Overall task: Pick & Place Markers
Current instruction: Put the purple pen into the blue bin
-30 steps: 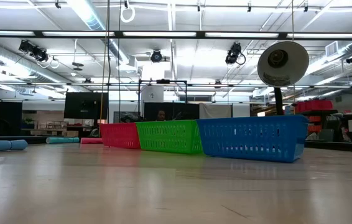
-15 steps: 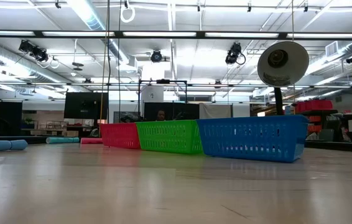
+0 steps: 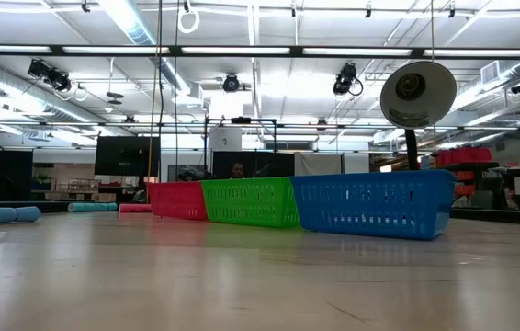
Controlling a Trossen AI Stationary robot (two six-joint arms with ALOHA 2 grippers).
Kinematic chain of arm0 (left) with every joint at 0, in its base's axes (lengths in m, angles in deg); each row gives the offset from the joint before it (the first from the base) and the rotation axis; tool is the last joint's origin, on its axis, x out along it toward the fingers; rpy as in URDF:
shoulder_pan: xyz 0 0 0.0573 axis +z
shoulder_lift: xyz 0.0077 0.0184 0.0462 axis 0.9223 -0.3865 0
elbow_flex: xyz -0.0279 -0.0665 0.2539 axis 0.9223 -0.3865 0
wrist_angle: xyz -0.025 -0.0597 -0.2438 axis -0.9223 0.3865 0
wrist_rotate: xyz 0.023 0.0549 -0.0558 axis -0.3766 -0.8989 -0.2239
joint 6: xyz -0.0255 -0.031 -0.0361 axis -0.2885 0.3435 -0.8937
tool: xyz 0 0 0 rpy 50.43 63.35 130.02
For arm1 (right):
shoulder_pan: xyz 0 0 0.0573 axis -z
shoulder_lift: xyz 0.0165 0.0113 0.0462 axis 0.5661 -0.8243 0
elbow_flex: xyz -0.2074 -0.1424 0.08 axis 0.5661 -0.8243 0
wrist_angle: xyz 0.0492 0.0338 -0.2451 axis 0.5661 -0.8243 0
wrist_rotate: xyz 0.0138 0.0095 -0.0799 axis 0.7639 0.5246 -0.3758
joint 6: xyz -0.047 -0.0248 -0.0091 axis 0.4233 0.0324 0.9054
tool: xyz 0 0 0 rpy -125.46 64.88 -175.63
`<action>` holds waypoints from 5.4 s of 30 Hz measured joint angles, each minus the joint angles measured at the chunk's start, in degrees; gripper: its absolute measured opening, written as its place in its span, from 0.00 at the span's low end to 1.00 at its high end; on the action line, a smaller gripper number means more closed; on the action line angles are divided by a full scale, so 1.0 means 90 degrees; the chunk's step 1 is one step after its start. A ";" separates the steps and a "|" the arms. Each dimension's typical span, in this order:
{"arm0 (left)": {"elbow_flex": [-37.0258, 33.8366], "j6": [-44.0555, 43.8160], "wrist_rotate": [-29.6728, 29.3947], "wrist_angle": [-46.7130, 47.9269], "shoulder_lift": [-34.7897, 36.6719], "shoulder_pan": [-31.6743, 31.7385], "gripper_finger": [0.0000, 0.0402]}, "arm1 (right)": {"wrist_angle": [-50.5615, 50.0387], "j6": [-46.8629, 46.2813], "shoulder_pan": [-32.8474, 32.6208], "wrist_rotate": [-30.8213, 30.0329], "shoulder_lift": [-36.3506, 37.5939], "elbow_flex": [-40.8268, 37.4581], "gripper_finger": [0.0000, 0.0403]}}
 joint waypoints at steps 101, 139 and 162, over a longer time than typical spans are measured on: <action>-0.0002 -0.7332 0.4432 0.3308 -0.0262 0.0835 0.30 | -0.1195 0.8839 -0.1273 -0.4049 -0.0923 -0.0005 0.04; 0.0000 -0.0421 0.1822 0.2876 -0.0279 0.0554 0.12 | -0.0945 -0.0660 -0.1599 -0.4741 -0.0092 0.0000 0.42; 0.0005 0.0167 0.1112 0.2268 -0.0272 0.0296 0.13 | 0.0079 0.0115 -0.1124 -0.3732 -0.0158 -0.0005 0.08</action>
